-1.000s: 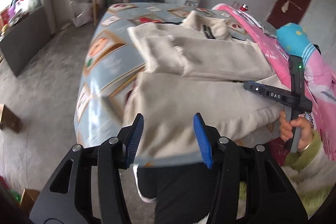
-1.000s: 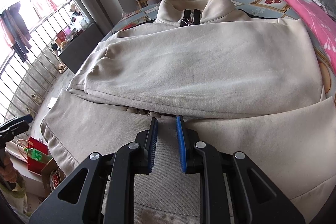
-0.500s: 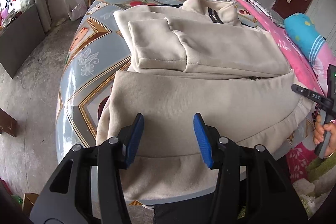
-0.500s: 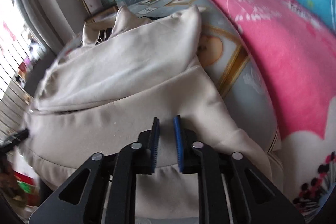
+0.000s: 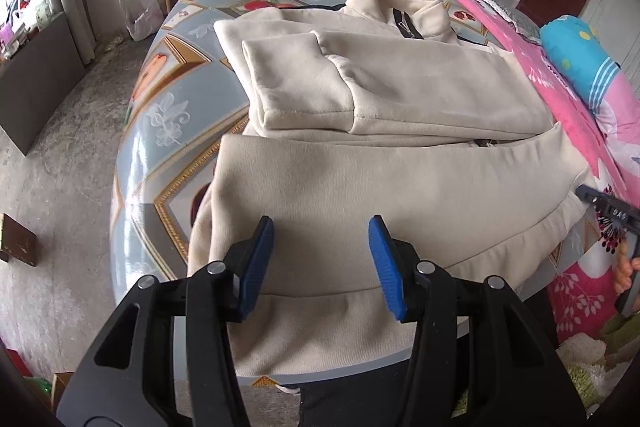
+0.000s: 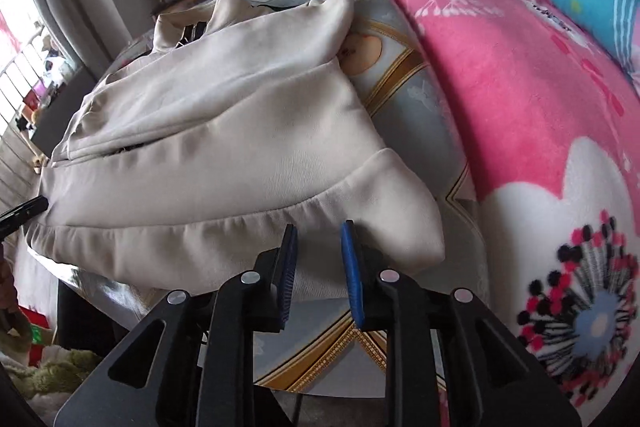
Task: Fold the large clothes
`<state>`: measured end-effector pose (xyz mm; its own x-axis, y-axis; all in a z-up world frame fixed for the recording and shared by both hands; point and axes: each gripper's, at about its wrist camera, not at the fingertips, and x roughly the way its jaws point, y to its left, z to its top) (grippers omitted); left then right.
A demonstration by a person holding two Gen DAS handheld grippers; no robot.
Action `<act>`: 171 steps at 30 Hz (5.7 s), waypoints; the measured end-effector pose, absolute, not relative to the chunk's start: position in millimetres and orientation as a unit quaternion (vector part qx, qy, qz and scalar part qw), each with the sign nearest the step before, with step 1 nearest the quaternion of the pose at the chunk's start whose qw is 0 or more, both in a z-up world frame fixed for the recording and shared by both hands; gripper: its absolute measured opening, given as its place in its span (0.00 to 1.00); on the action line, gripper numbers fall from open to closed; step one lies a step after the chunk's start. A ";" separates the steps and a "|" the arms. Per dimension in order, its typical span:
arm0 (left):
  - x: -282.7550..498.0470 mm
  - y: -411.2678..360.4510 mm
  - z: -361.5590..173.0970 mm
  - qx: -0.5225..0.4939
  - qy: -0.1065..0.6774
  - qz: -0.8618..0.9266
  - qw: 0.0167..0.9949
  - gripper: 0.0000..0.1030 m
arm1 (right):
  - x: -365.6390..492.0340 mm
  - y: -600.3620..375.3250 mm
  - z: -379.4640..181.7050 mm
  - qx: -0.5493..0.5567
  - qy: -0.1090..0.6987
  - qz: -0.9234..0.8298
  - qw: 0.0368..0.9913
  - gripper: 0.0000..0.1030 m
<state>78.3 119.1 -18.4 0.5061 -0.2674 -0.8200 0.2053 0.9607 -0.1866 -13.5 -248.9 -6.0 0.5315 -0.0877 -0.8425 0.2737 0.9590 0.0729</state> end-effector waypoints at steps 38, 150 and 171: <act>91.4 43.3 14.9 0.052 0.443 -0.197 0.873 0.64 | 62.3 -132.4 10.7 0.121 0.474 0.072 0.869 0.75; 329.7 -44.4 -5.3 0.232 0.478 -0.285 0.798 0.73 | 361.6 -219.1 37.2 0.133 0.529 0.194 0.816 0.35; 369.6 32.3 -7.6 -0.102 0.599 -0.256 0.752 0.62 | 314.4 -196.6 -34.9 0.193 0.591 0.212 0.754 0.17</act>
<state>369.6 32.3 -7.6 0.1523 -0.5074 -0.8481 0.2631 0.8480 -0.4601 314.4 -196.6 -34.9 0.2104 0.5483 -0.8094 -0.0910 0.8353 0.5422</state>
